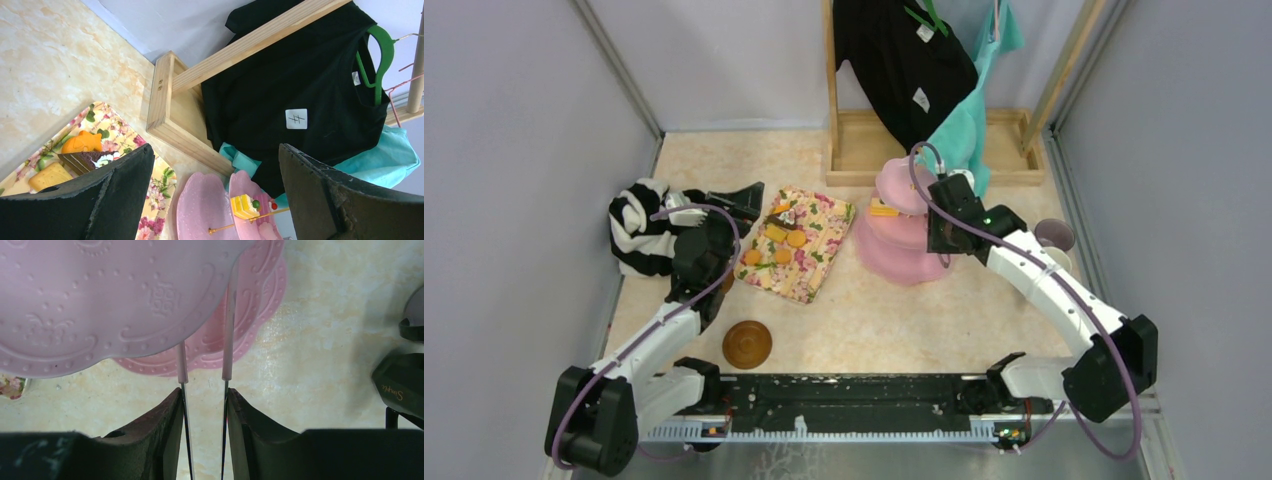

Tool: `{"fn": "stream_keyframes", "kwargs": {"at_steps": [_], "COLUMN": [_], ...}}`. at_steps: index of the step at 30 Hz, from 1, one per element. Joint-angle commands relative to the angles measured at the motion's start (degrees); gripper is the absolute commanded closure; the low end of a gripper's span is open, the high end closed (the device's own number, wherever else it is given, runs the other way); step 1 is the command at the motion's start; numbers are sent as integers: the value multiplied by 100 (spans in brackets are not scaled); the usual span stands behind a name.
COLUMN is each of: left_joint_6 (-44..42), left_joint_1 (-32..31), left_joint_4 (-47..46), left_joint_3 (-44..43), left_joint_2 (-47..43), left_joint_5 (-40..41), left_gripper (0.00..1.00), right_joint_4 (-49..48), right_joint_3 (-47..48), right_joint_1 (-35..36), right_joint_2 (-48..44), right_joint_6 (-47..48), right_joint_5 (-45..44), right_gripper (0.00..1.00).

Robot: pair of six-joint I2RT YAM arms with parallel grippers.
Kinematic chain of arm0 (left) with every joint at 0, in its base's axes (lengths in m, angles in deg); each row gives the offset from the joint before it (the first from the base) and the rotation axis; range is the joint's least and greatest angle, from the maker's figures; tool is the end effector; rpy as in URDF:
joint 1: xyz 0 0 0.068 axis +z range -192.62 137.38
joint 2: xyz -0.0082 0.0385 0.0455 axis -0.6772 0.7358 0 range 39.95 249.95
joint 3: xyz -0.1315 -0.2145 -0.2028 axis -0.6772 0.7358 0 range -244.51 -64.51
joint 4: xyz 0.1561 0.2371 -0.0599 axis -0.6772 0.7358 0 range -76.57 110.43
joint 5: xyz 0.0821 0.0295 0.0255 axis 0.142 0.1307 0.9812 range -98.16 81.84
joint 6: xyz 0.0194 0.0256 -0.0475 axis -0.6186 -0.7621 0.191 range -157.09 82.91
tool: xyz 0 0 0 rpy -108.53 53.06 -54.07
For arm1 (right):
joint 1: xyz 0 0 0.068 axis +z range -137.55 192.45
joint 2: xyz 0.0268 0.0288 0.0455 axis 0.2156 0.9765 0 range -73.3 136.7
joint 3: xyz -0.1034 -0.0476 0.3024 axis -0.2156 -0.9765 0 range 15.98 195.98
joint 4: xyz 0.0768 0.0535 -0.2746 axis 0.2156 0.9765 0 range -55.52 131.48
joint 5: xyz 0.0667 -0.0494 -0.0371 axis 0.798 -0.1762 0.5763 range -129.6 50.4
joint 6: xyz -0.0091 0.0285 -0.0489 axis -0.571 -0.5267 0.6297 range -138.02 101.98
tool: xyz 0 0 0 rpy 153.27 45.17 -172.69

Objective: Serve the afternoon tea
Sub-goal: Place the desert on the desert table.

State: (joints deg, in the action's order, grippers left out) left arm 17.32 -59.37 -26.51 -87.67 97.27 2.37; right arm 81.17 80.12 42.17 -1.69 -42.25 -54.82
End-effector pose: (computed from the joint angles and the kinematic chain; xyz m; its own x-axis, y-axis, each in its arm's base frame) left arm 0.2170 -0.0576 0.2857 -0.0327 -0.8250 -0.5642 0.1422 0.5549 -0.8197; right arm 0.2376 0.1234 0.3451 -0.7836 0.0087 -0.6212 -0.0256 0.9986 0.0462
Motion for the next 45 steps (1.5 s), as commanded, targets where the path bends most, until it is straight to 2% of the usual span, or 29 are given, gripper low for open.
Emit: {"fn": "stream_keyframes", "kwargs": {"at_steps": [1, 13, 24, 33, 45], "left_joint_6": [10, 24, -129, -334, -247], "left_joint_1": [-29, -25, -30, -23, 29], "left_joint_4": [-154, -86, 164, 682, 1692], "left_joint_3": [42, 22, 1, -73, -136], "left_joint_2": [-72, -103, -110, -432, -993], "left_joint_5": [-46, -46, 81, 317, 457], "left_gripper": [1, 1, 1, 1, 1], "right_joint_4": [-112, -55, -113, 131, 228], "right_joint_3": [-28, -122, -162, 241, 880], "right_joint_1": [-71, -71, 65, 997, 2968], "right_joint_2": [-272, -499, -805, -1108, -844], "right_joint_6": [-56, -81, -34, -126, -390], "right_joint_5": [48, 133, -1, -594, -1508], "right_gripper": [64, 65, 71, 73, 75]}}
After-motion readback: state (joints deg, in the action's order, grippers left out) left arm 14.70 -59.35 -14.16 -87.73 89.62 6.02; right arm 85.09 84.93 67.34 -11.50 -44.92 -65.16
